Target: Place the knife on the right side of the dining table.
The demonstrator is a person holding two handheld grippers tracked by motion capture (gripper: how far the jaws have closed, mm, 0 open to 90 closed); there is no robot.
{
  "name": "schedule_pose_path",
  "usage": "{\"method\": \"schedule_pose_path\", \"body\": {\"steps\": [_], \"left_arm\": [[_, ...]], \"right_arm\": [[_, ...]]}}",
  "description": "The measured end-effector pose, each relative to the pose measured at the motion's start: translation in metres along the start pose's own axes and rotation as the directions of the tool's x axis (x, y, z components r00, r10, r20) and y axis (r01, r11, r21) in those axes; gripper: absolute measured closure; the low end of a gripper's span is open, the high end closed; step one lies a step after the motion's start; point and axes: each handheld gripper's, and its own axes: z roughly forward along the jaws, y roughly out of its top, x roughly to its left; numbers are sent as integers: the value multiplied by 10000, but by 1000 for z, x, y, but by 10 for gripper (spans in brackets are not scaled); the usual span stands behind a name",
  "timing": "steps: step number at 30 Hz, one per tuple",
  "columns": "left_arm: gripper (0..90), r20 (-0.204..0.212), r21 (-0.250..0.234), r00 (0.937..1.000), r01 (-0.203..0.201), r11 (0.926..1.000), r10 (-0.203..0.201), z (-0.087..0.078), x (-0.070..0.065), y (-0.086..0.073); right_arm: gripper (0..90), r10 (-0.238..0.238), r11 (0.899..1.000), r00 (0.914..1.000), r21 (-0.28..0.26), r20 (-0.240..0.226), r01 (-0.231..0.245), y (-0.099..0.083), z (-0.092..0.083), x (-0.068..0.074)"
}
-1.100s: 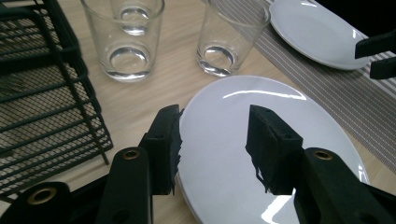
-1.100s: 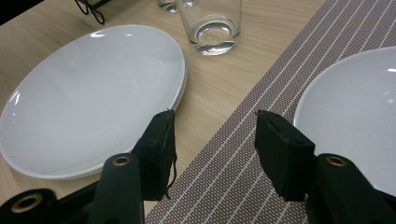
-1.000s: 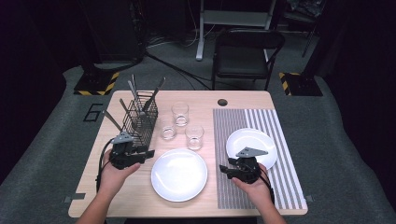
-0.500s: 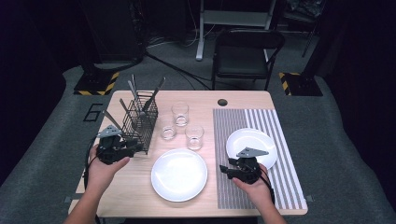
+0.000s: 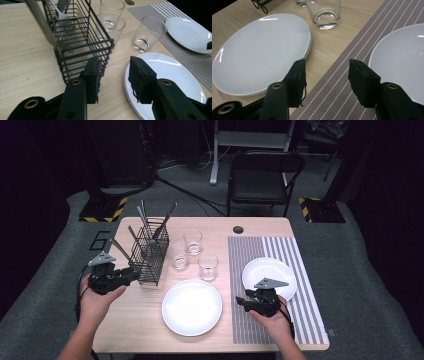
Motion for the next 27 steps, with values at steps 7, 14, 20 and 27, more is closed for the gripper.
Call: {"method": "schedule_pose_path", "body": {"steps": [7,14,20,27], "left_arm": [[611,-278,-88,9995,121,9999,-123,-5,9,1],[609,-436,-165,9986,277,9995,-284,-8,16,4],[609,-570,-45,9979,295,9996,-297,-7,25,7],[608,-743,-189,9964,387,9991,-400,-4,30,10]], "right_arm": [[475,89,10000,9999,-17,73,-88,0,-1,-1],[475,103,9999,9999,15,78,-103,-1,0,-2],[475,92,10000,9999,2,99,-92,-1,0,-2],[475,130,9999,9999,42,81,-130,-2,0,-3]]}}
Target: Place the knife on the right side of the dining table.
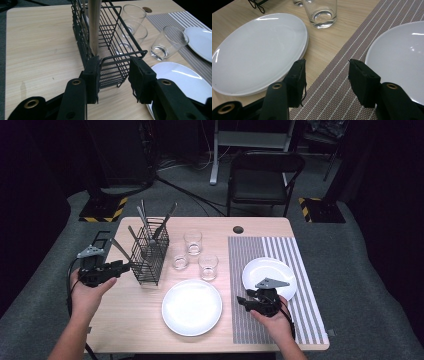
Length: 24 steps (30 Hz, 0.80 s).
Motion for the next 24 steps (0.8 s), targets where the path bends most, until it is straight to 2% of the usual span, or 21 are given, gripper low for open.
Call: {"method": "schedule_pose_path", "body": {"steps": [12,24], "left_arm": [[605,-265,17,9996,123,9999,-122,7,8,11],[610,-331,30,9993,172,9998,-171,19,10,19]], "right_arm": [[475,11,10000,10000,-2,20,-11,0,0,-1],[474,24,10000,10000,5,41,-24,-1,0,-1]]}}
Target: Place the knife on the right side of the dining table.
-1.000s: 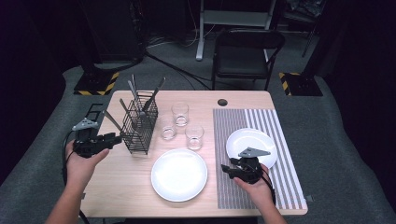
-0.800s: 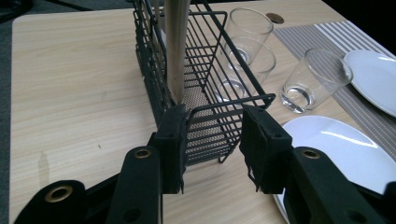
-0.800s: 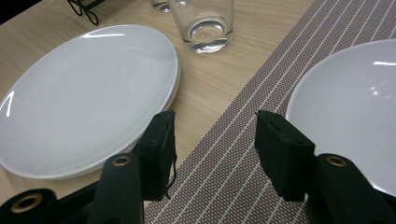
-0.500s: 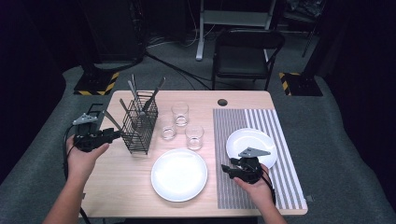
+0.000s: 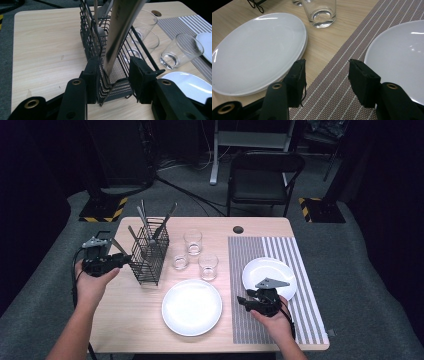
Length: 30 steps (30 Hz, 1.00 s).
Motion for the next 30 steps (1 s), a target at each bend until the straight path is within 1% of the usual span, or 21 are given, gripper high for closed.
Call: {"method": "schedule_pose_path", "body": {"steps": [11,13,15,20,26,28,30], "left_arm": [[635,-83,68,9999,121,9999,-121,7,4,3],[641,-122,9,9998,161,9999,-161,8,5,3],[649,-70,16,9999,131,9999,-131,9,5,3],[662,-88,-11,9999,91,10000,-91,13,4,4],[721,-148,-135,9998,155,9998,-157,15,3,3],[740,-204,-188,9997,121,9997,-125,16,3,2],[762,-276,-109,9996,10,9999,-13,16,2,2]], "right_arm": [[473,17,10000,10000,-1,-8,-17,0,1,-1],[473,11,10000,10000,6,-14,-11,0,1,-1],[472,10,10000,10000,11,-36,-10,0,1,0],[471,42,10000,10000,50,-36,-42,0,1,1],[471,39,10000,10000,20,-33,-39,-1,1,0],[471,36,10000,10000,27,-34,-36,-1,1,0],[471,27,10000,10000,28,-42,-27,-1,1,0]]}}
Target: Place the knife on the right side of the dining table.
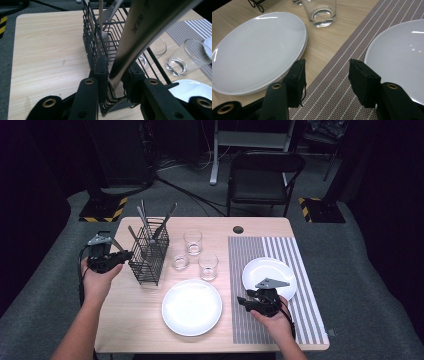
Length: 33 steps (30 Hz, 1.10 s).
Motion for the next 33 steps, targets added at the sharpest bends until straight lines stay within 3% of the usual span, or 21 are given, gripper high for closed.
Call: {"method": "schedule_pose_path", "body": {"steps": [7,33], "left_arm": [[804,-242,14,9992,-308,9995,308,3,-3,0],[812,-201,-443,9996,-210,9988,202,9,0,-1]], "right_arm": [[471,-11,10000,10000,7,-3,11,0,0,0],[471,76,10000,10000,50,24,-76,-1,1,-2]]}}
